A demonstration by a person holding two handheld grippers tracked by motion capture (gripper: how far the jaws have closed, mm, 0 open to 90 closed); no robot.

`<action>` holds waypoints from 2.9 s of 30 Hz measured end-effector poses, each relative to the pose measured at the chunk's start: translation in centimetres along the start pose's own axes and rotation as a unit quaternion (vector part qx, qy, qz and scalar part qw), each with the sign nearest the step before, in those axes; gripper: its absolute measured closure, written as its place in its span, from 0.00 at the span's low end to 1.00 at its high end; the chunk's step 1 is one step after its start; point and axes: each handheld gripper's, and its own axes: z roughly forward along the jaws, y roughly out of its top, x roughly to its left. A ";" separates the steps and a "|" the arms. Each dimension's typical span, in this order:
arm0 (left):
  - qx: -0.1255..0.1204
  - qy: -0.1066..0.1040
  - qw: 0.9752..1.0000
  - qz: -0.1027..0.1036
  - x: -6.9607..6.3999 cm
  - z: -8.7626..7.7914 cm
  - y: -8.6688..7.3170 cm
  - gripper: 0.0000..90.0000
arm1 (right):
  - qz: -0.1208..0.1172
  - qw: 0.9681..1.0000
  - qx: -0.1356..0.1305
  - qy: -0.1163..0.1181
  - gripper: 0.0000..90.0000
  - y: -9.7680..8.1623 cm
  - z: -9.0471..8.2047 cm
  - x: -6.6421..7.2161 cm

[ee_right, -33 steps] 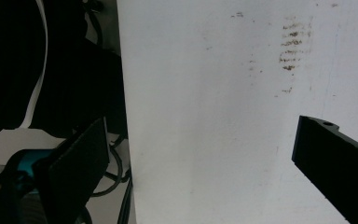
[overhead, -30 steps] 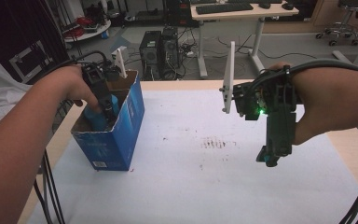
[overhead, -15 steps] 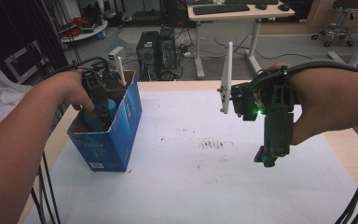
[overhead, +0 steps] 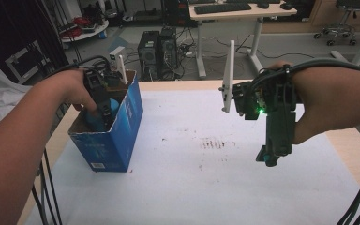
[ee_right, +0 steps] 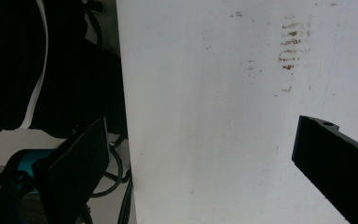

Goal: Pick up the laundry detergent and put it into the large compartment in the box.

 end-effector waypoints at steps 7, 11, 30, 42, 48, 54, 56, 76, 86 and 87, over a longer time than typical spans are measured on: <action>-0.007 0.001 1.000 -0.006 -0.2 -0.7 -0.4 0.37 | -0.001 1.000 -0.002 -0.002 0.04 0.0 -0.1 0.1; -0.010 0.002 1.000 -0.005 -0.3 -1.1 -0.5 0.37 | -0.003 1.000 -0.003 -0.002 0.04 0.0 -0.1 0.2; -0.008 0.017 1.000 -0.009 -1.7 -5.1 -1.6 0.26 | -0.010 1.000 -0.007 -0.006 0.04 0.3 -0.6 0.6; -0.022 0.034 0.999 0.028 -4.3 -8.4 -1.5 0.15 | -0.010 1.000 -0.009 -0.007 0.04 0.3 -0.8 0.8; -0.033 0.041 0.996 0.068 -6.3 -9.8 -0.7 0.07 | -0.010 1.000 -0.010 -0.007 0.04 0.3 -0.9 0.6; -0.029 0.029 0.991 0.124 -8.9 -9.8 1.1 0.06 | -0.006 1.000 -0.010 -0.010 0.04 0.2 -1.1 0.6; -0.027 0.027 0.989 0.145 -9.7 -9.6 1.8 0.06 | -0.004 1.000 -0.009 -0.010 0.04 0.1 -1.2 0.5; -0.015 0.021 0.972 0.233 -10.5 -5.4 7.0 0.06 | -0.002 1.000 -0.005 -0.003 0.04 -0.2 -1.0 -0.4; -0.015 0.027 0.974 0.225 -9.8 -3.8 7.7 0.06 | 0.004 1.000 0.004 -0.009 0.04 -0.2 -1.0 -0.4; -0.017 0.029 0.974 0.222 -9.8 -3.7 7.7 0.06 | 0.007 1.000 0.007 -0.008 0.04 -0.2 -1.0 -0.3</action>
